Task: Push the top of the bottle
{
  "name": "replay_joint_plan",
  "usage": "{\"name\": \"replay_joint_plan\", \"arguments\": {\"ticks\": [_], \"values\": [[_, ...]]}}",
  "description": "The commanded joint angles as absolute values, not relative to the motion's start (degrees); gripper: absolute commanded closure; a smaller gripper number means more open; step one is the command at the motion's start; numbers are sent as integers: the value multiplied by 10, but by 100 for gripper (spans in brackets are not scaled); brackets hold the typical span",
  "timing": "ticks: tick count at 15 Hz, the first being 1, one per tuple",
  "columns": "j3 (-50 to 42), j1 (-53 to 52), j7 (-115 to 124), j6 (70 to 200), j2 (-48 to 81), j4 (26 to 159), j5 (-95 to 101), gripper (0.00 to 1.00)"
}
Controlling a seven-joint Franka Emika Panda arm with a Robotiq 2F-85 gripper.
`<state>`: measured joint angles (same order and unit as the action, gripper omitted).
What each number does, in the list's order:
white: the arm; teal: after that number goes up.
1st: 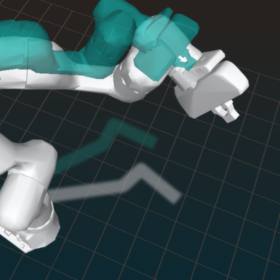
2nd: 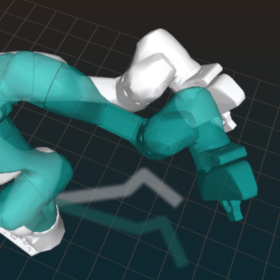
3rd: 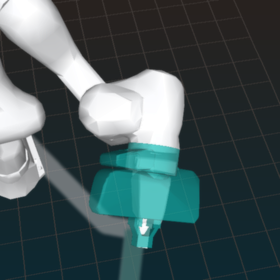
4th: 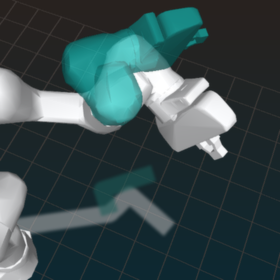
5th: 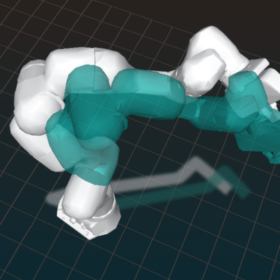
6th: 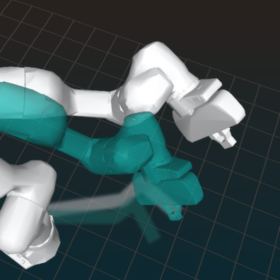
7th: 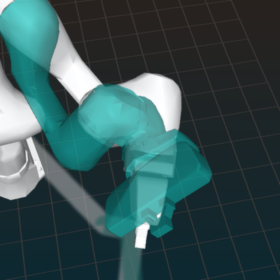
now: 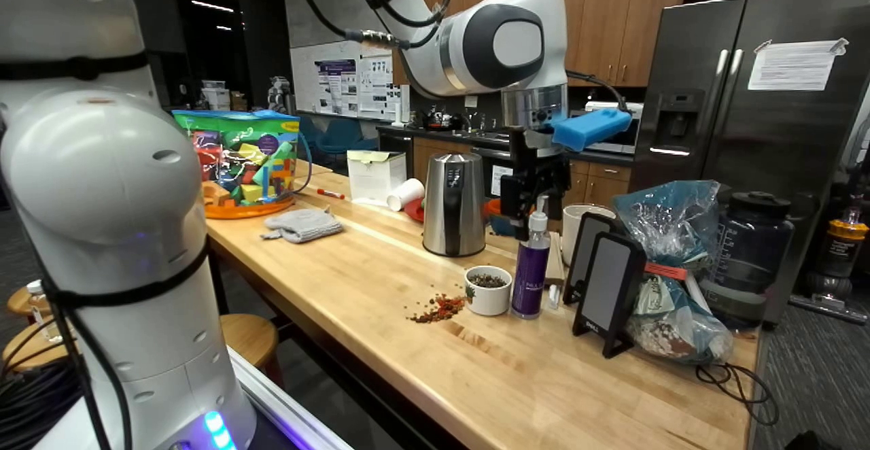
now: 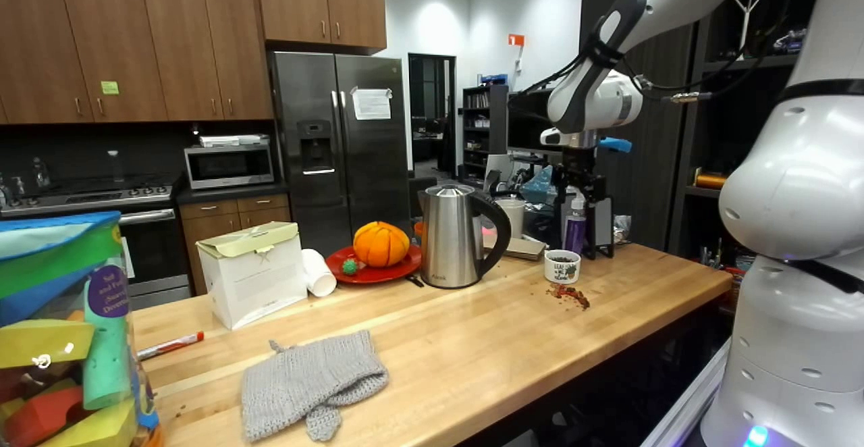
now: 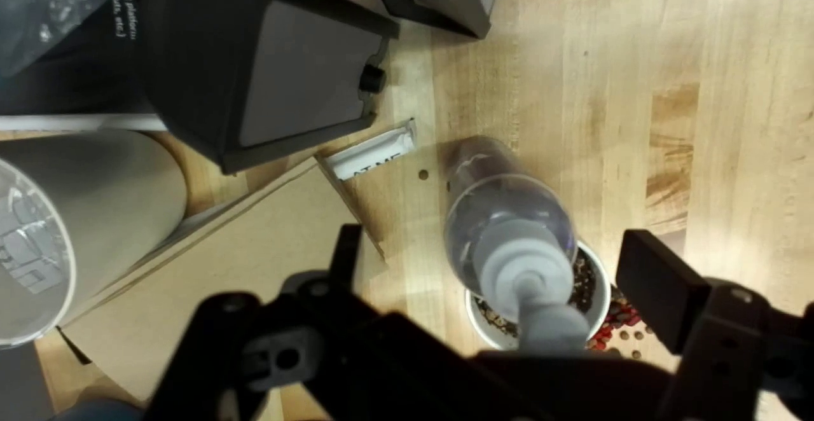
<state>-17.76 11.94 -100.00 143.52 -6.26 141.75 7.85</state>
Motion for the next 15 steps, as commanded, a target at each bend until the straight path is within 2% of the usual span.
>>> {"name": "replay_joint_plan", "arguments": {"ticks": [1,15], "values": [[-173,132,-979,1401,-74,1426,98,0],[-173,123,-979,1381,-55,1409,5,0]]}}
